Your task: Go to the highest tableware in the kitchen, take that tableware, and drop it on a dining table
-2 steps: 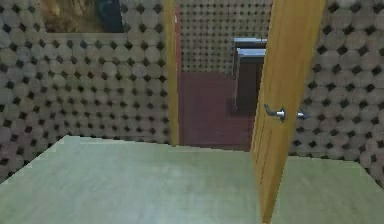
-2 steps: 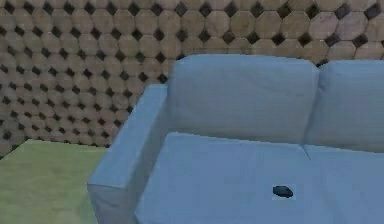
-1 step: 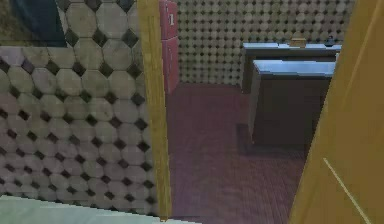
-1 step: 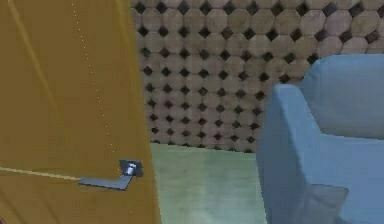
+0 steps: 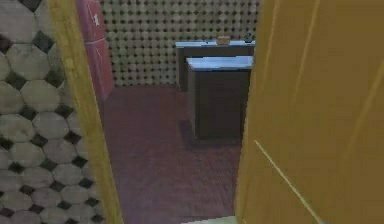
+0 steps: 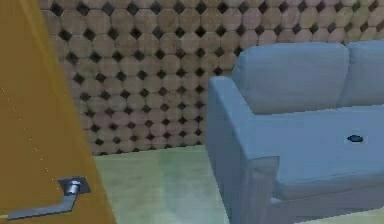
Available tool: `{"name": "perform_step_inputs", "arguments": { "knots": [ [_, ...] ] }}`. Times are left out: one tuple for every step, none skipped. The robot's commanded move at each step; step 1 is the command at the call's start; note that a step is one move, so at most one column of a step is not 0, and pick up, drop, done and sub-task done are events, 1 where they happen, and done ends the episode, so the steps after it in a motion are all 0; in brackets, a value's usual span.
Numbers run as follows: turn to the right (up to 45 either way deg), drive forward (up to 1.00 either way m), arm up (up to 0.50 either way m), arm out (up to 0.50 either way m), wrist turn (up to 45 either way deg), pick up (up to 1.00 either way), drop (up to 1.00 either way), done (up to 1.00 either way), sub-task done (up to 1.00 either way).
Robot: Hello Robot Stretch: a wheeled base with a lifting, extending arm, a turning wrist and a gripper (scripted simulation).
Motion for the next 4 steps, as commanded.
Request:
{"name": "perform_step_inputs", "arguments": {
  "knots": [
    [0.0,0.15,0.0,0.0,0.0,0.0,0.0,0.0,0.0],
    [-6.0,0.0,0.0,0.0,0.0,0.0,0.0,0.0,0.0],
    [0.0,0.3,0.0,0.0,0.0,0.0,0.0,0.0,0.0],
    [-3.0,0.0,0.0,0.0,0.0,0.0,0.0,0.0,0.0]
  ]
}}
